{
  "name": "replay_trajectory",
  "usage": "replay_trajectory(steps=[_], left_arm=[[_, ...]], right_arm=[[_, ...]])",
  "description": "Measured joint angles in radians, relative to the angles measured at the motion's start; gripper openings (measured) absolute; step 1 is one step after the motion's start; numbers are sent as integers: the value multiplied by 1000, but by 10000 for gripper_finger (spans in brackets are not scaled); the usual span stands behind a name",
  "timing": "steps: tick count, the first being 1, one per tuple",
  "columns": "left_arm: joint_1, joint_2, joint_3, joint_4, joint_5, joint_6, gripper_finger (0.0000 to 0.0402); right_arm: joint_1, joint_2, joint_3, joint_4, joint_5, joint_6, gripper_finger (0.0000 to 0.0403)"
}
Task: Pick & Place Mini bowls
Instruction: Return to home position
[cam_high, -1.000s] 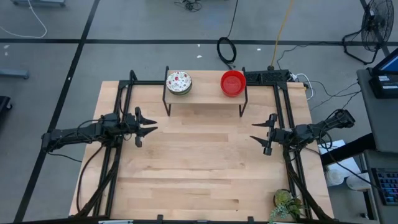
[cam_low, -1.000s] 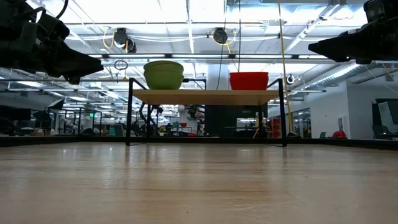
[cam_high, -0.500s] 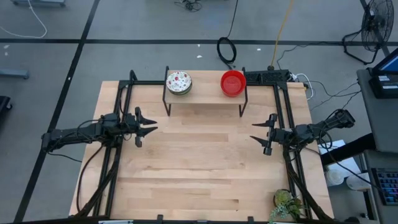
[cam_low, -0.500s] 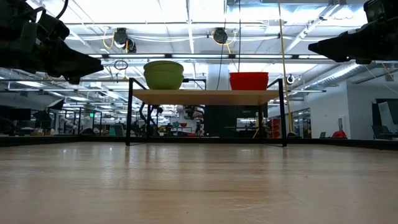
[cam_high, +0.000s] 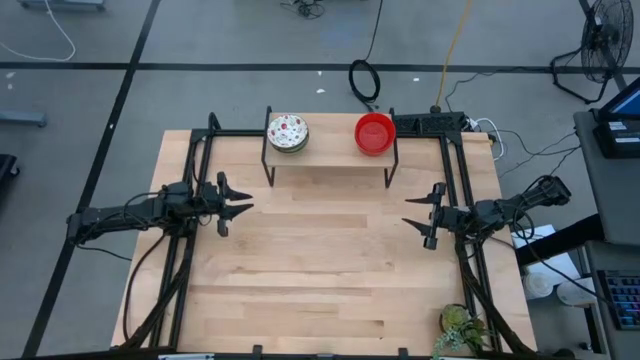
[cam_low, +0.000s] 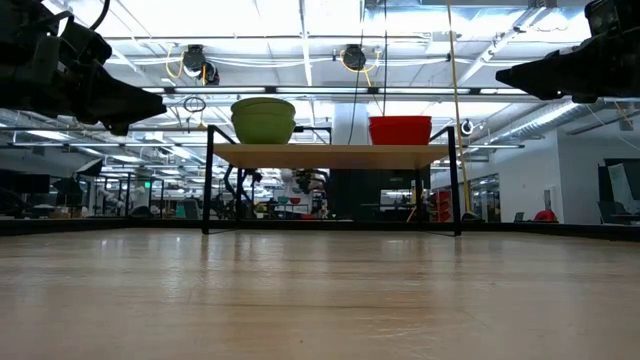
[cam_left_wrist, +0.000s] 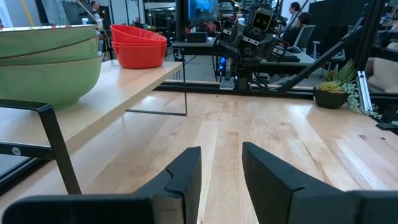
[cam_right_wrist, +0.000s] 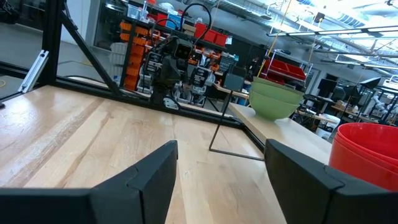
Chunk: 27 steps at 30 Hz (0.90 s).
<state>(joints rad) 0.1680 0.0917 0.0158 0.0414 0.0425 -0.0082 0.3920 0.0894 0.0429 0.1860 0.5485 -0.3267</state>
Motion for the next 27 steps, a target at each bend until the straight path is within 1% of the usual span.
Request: replay_trajectory(steps=[27], left_arm=[[0,0,0,0,0,0,120]], right_arm=[[0,0,0,0,0,0,230]])
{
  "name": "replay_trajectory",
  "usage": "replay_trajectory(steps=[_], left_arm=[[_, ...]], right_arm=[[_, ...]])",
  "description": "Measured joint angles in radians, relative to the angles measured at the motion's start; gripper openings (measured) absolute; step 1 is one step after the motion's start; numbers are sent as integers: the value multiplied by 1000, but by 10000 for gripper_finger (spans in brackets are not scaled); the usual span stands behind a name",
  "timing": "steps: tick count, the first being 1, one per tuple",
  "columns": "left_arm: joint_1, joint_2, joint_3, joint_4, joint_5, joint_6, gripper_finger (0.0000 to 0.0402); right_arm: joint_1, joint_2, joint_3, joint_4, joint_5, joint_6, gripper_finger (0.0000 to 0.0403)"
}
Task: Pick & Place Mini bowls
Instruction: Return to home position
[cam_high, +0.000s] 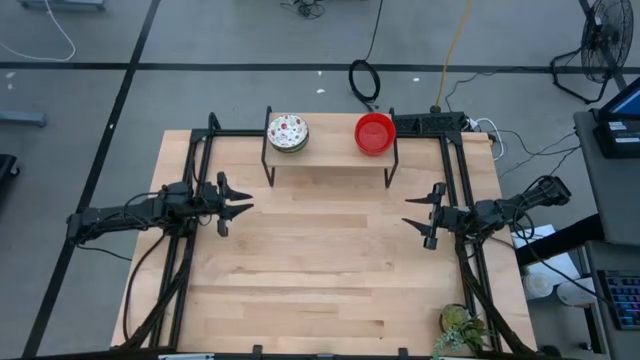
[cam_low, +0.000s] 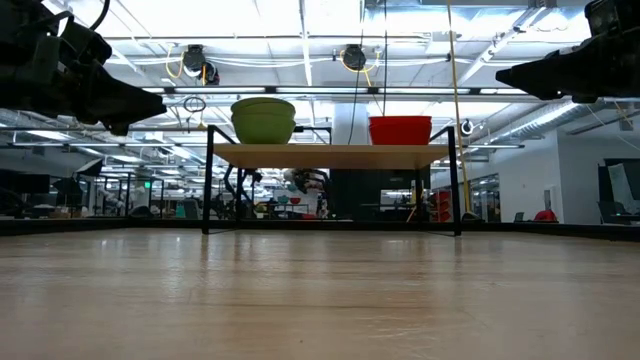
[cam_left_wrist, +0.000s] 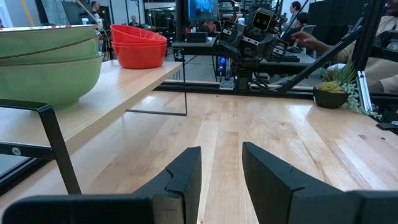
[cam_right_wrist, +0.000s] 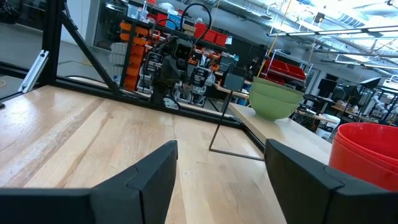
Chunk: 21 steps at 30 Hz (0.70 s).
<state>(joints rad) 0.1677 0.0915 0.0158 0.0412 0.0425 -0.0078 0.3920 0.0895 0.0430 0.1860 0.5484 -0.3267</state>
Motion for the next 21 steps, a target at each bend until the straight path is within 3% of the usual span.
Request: replay_trajectory(steps=[21], left_arm=[[0,0,0,0,0,0,120]], right_arm=[[0,0,0,0,0,0,228]])
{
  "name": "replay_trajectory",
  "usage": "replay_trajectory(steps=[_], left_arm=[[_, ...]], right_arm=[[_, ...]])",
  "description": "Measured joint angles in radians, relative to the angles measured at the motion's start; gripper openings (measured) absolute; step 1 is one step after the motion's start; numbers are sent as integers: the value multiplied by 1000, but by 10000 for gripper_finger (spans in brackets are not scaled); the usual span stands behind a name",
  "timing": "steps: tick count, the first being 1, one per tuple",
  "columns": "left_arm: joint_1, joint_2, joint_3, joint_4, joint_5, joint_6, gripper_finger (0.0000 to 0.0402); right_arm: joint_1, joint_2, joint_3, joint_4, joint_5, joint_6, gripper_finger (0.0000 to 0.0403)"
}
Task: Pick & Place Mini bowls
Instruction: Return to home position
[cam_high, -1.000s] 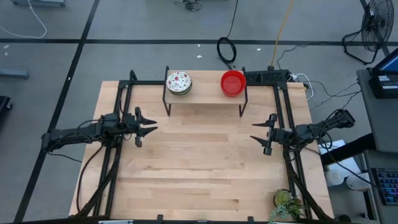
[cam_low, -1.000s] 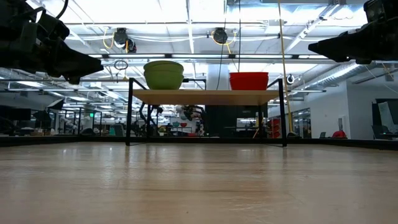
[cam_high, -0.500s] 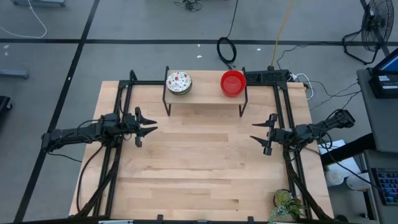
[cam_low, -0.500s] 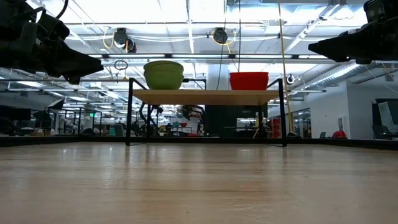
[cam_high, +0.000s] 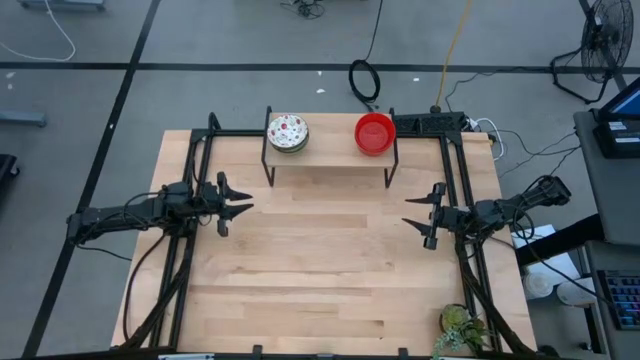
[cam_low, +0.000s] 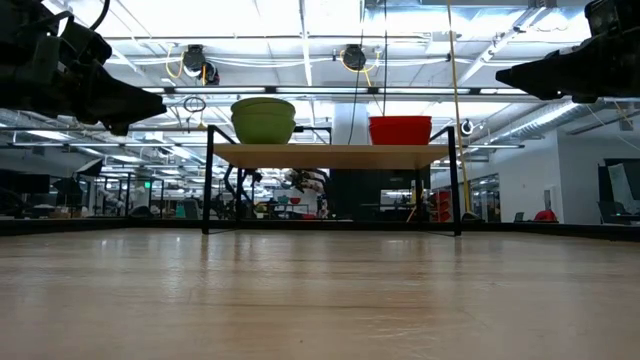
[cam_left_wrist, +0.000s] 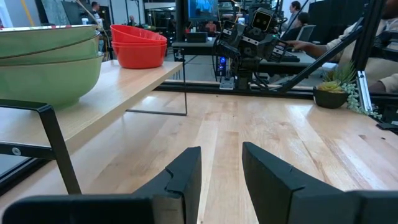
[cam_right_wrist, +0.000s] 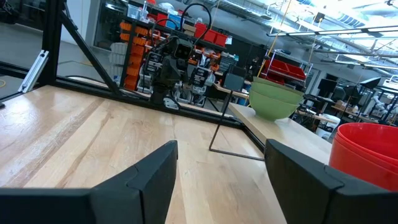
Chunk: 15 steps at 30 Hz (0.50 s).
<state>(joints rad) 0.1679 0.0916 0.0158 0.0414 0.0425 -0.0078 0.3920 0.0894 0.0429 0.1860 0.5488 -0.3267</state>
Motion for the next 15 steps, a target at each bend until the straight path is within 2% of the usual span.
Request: replay_trajectory(steps=[15], left_arm=[[0,0,0,0,0,0,120]], right_arm=[[0,0,0,0,0,0,228]])
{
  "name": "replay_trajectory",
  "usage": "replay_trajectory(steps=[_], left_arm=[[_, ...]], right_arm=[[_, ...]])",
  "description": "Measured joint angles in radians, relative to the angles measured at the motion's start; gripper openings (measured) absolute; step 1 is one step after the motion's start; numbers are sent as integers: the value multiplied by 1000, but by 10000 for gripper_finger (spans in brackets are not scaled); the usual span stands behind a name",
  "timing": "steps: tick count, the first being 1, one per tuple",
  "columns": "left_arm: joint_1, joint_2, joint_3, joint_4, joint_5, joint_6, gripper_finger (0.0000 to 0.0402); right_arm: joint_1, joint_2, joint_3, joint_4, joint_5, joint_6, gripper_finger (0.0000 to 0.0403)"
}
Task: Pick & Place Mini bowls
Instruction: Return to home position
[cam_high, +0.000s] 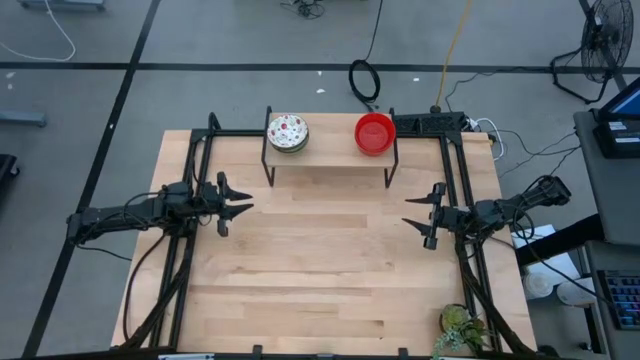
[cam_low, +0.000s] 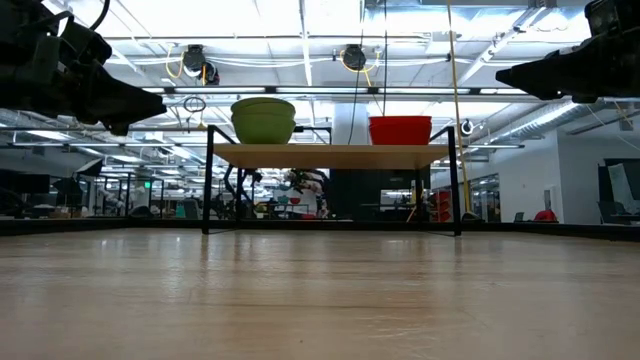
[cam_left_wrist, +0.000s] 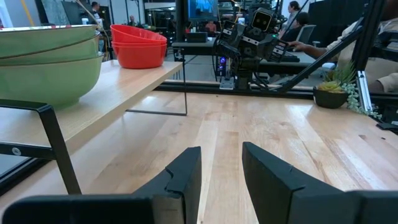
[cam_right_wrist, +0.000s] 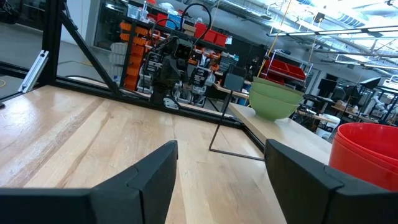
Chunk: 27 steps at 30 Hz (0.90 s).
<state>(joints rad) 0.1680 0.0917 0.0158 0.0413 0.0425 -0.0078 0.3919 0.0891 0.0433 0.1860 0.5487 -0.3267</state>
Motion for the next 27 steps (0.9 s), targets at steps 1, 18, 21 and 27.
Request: replay_trajectory(steps=[1,18,21,27], left_arm=[[0,0,0,0,0,0,120],[0,0,0,0,0,0,120],[0,0,0,0,0,0,120],[0,0,0,0,0,0,120]], right_arm=[[0,0,0,0,0,0,227],[0,0,0,0,0,0,228],[0,0,0,0,0,0,227],[0,0,0,0,0,0,229]])
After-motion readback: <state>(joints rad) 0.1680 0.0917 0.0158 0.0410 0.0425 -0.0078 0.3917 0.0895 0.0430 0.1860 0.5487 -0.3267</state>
